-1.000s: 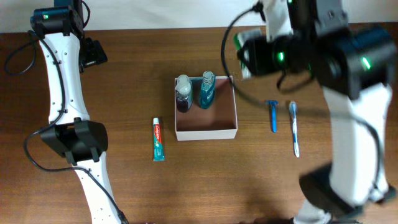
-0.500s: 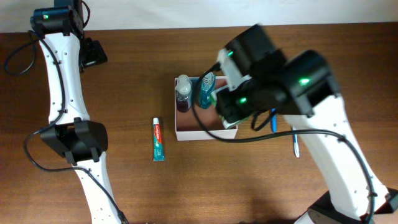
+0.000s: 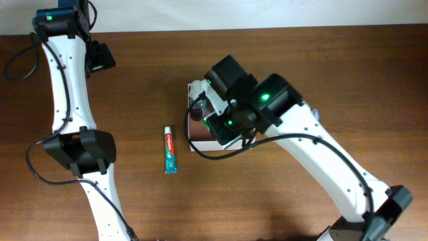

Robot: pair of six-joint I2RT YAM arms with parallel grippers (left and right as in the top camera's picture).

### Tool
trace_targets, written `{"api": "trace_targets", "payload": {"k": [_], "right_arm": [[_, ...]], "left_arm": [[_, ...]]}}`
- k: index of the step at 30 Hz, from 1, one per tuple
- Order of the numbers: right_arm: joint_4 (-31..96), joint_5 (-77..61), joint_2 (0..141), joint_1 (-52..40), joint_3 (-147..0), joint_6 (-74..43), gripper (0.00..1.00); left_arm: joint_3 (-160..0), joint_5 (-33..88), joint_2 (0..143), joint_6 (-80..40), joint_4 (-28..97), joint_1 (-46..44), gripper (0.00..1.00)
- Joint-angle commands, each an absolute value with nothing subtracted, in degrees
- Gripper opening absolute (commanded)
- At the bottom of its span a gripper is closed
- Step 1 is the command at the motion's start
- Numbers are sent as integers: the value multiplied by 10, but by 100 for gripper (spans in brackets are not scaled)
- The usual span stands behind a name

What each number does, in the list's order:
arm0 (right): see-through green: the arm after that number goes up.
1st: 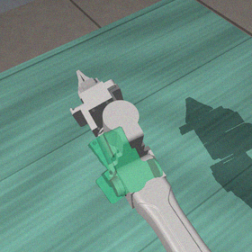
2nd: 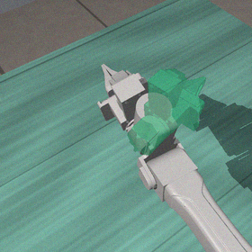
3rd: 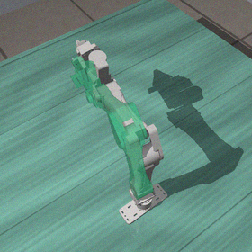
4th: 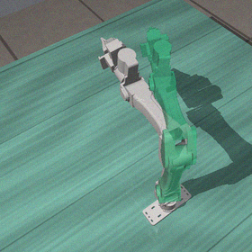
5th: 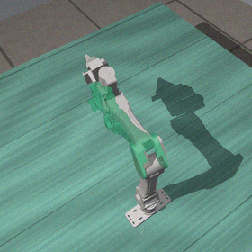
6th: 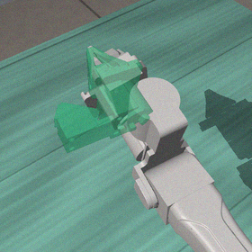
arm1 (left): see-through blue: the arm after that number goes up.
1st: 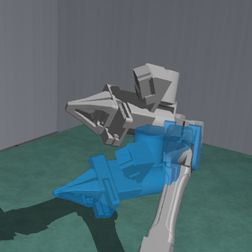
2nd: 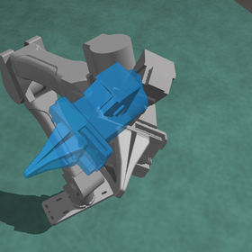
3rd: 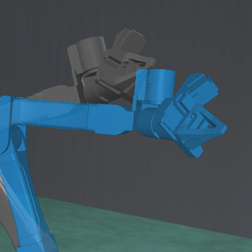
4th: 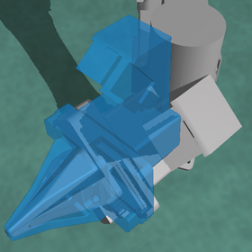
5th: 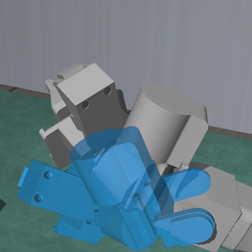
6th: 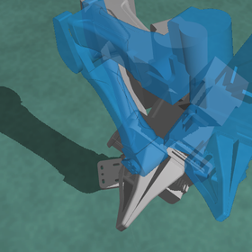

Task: Pack container
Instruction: 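Lower the soap box into the box front and release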

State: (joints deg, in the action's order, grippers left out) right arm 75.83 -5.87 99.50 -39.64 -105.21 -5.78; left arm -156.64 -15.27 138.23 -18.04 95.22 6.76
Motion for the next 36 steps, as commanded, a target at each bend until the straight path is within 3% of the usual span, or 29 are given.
{"api": "trace_targets", "payload": {"k": [1, 19, 36], "right_arm": [[713, -53, 998, -401, -1010, -8, 44], [442, -46, 1024, -380, -801, 146, 48], [415, -75, 1055, -315, -801, 193, 49]], "left_arm": [[-1565, -157, 1380, -188, 954, 68, 99], [-1565, -157, 1380, -188, 954, 68, 99], [-1565, -157, 1380, -188, 954, 68, 99]]}}
